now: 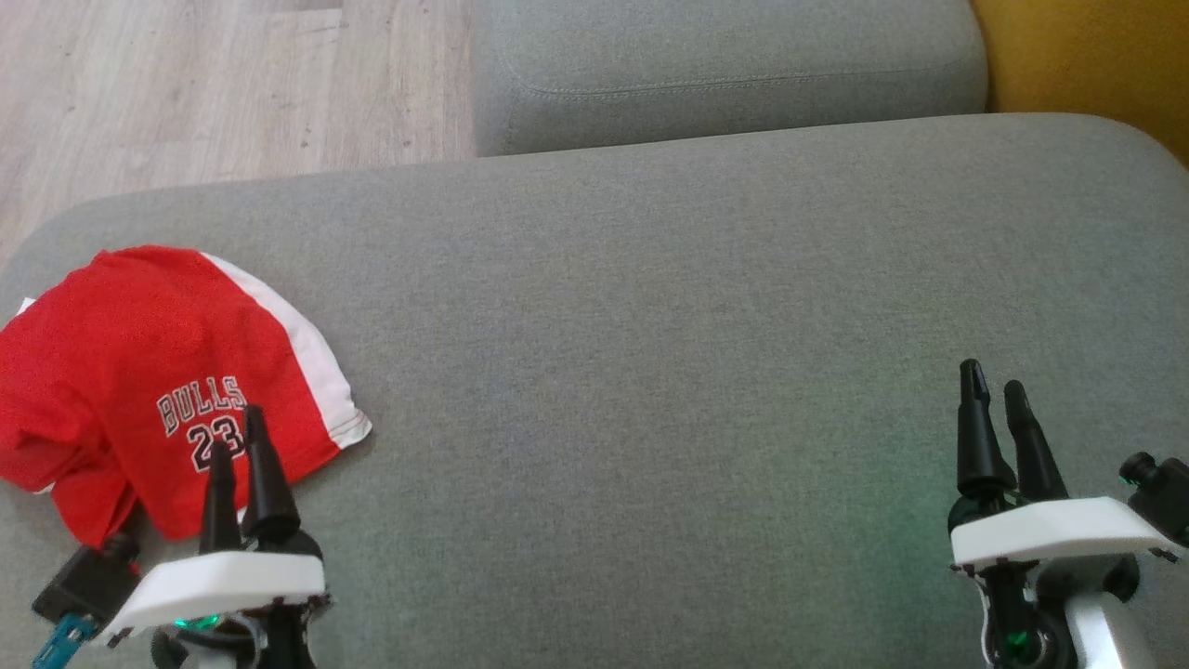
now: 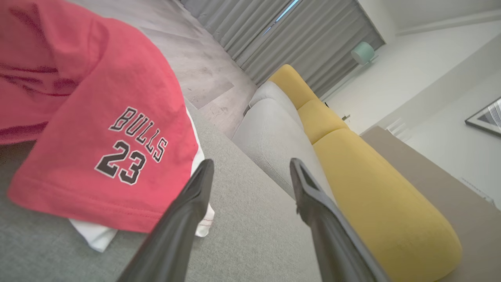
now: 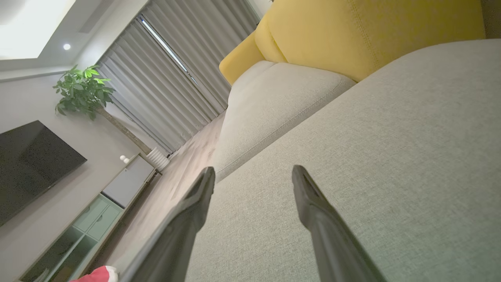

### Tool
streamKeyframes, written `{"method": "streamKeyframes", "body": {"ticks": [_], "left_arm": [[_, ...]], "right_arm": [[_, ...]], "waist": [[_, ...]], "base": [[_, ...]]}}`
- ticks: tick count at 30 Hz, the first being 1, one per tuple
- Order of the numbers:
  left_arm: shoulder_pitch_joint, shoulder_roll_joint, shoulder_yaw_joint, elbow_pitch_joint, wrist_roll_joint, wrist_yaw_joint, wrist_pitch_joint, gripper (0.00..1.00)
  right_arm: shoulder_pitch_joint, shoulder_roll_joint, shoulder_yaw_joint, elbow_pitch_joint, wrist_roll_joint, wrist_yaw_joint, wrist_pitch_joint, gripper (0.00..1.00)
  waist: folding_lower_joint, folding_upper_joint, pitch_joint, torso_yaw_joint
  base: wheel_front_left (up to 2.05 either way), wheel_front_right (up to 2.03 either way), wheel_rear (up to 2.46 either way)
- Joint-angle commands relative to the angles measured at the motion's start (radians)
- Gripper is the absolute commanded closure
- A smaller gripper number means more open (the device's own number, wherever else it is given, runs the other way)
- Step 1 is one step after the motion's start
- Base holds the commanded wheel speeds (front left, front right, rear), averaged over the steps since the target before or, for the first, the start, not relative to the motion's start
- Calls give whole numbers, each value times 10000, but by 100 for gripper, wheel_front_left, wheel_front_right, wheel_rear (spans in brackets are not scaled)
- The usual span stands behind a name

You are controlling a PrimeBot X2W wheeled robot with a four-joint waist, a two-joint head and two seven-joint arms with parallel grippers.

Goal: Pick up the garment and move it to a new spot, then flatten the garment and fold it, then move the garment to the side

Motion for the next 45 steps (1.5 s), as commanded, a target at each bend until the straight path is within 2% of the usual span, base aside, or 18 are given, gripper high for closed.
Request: {"method": "streamKeyframes", "body": {"ticks": [1,15,33,37,45], "left_arm": [[-290,86,68,-435,404,30,-115,0],[-309,240,-734,-598,3124,328,-530,0],[-322,746,-1865,-243,5415,1131,-1034,0],[-302,709,-1894,-157,5687,1395,-1152,0],[-343,899,-2247,-245,6738,1557,-1390,0]], "right_arm": [[-482,-58,106,-411,-372,40,-155,0],[-475,-66,317,-419,-2417,49,-568,0],[-479,-75,675,-306,-5014,60,-1069,0],[-494,-78,769,-354,-5622,62,-1187,0],[-544,-82,894,-496,-6810,67,-1423,0]], "waist": [[0,0,-1,6],[0,0,27,-10],[0,0,6,-24],[0,0,3,-51],[0,0,-2,-87]], "base": [[0,0,0],[0,0,0],[0,0,0],[0,0,0],[0,0,0]]}}
